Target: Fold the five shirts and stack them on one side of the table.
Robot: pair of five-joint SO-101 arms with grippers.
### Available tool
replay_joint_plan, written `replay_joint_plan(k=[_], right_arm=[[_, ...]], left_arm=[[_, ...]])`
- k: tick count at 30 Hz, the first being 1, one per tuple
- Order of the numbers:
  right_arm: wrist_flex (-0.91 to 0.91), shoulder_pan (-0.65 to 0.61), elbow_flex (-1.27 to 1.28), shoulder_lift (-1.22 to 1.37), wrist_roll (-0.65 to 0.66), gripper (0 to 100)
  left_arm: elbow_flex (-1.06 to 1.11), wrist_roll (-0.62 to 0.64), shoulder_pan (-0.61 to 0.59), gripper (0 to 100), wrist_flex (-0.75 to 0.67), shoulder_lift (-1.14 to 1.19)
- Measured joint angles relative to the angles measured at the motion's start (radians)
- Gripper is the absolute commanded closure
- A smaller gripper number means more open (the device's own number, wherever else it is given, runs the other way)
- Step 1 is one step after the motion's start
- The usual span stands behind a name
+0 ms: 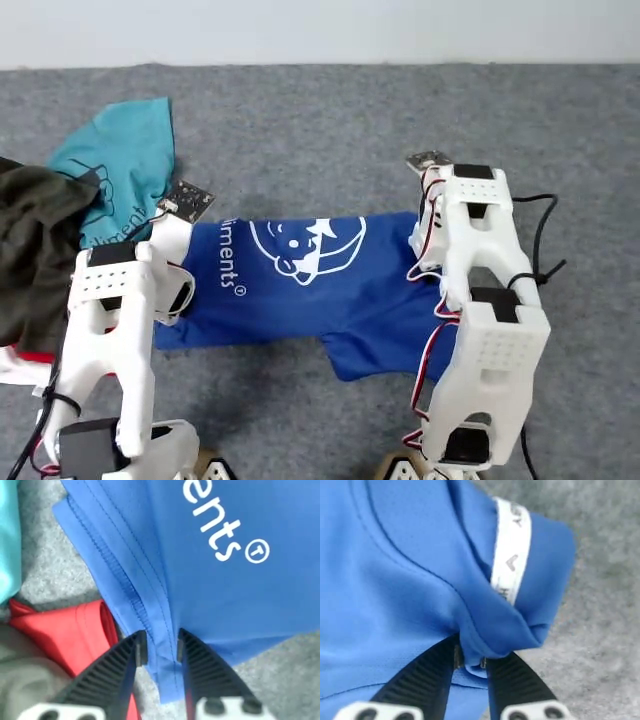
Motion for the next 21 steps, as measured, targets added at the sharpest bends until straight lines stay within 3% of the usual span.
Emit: replay_joint_plan(k=[11, 17, 21], right_arm=[[0.183, 0.193, -0.267, 0.048, 0.083, 99.0], [0.229, 0.219, -0.308, 0.071, 0.091, 98.7], [0.299, 0.204, -0.31, 0.107, 0.089, 89.8]], left_arm=[[0.0, 0.0, 0.0, 89, 0.025, 0.0], [0.0, 0.0, 0.0, 89, 0.031, 0.0], [0.0, 0.0, 0.0, 89, 0.031, 0.0]])
